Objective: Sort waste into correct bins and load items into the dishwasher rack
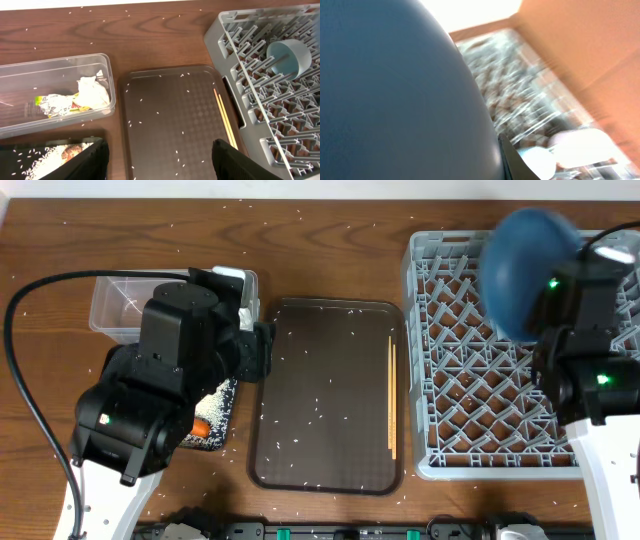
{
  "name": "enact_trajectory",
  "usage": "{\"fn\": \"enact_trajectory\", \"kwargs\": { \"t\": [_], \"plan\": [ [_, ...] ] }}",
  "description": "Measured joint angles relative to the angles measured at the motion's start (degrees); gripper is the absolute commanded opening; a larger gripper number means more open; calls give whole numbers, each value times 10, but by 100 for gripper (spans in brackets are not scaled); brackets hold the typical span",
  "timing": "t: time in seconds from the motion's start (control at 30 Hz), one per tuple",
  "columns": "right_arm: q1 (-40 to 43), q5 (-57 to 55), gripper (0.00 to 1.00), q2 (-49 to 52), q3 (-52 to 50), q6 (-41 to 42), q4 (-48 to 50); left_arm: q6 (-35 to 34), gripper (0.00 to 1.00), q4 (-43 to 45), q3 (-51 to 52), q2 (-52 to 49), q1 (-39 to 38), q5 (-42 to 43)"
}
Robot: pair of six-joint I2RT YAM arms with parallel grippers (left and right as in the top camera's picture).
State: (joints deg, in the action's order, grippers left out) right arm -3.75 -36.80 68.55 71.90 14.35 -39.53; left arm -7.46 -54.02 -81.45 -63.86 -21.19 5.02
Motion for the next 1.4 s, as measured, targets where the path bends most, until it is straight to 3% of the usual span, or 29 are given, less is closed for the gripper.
{"fn": "enact_trajectory", "kwargs": {
  "t": [0.13,0.27,0.53,0.93,1.03,1.07,1.13,1.2,1.4],
  "plan": [
    [27,-89,1,27,0,-59,115,0,66,-1,0,0,0,0],
    [45,-129,1,68,0,-135,164,0,66,-11,0,0,0,0],
    [50,-144,1,169,0,-205,152,0,66,-15,0,0,0,0],
    [50,-136,7,236,0,-214,129,0,66,-21,0,0,0,0],
    [48,-136,16,243,3,-203,121,0,66,-21,0,0,0,0],
    [48,-134,23,244,4,-201,119,0,66,-21,0,0,0,0],
    [48,-131,48,247,5,-195,112,0,66,-21,0,0,0,0],
    [47,-127,60,257,5,-195,106,0,66,-22,0,0,0,0],
    [47,-127,58,267,5,-199,105,0,66,-23,0,0,0,0]
  ]
}}
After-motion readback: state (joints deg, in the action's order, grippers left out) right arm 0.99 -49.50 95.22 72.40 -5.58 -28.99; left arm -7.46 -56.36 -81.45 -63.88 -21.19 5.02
